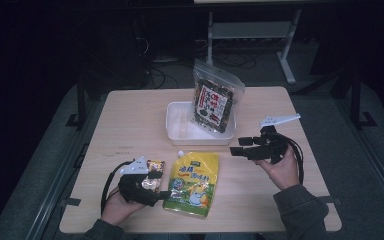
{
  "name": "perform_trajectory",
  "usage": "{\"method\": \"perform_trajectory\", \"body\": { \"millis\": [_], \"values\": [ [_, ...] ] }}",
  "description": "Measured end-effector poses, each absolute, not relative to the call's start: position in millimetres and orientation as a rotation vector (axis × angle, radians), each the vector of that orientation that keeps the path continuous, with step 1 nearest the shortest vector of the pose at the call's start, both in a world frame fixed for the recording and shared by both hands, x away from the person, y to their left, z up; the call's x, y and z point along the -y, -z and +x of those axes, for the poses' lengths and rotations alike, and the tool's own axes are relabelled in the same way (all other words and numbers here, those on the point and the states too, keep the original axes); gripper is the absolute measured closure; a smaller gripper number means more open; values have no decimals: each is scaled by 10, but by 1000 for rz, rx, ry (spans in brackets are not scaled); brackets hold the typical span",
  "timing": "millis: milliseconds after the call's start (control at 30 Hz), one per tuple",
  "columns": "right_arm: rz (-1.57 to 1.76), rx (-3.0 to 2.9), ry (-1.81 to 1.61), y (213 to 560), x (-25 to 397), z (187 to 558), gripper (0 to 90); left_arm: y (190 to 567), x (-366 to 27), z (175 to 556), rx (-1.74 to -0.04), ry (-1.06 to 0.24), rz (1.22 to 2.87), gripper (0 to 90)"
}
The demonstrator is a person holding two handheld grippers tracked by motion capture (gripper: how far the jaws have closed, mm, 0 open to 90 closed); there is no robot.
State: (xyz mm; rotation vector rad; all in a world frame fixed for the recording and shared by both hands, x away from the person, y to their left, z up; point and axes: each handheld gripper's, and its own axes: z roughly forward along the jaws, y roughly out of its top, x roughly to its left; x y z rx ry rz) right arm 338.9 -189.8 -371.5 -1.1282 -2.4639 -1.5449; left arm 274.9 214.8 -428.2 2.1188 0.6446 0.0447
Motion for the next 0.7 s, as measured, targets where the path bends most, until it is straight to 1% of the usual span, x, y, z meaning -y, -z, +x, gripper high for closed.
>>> {"method": "perform_trajectory", "body": {
  "millis": [100,333,700],
  "values": [
    [-1113,2461,1546,3762,1864,3289,349,4283,-2149,2754,-641,-49,2127,193],
    [-1119,2434,1507,3874,1802,3197,347,4287,-2116,2749,-637,-39,2128,193],
    [-1143,2426,1426,4054,1712,3236,355,4327,-2063,2762,-629,-21,2142,193]
  ]
}}
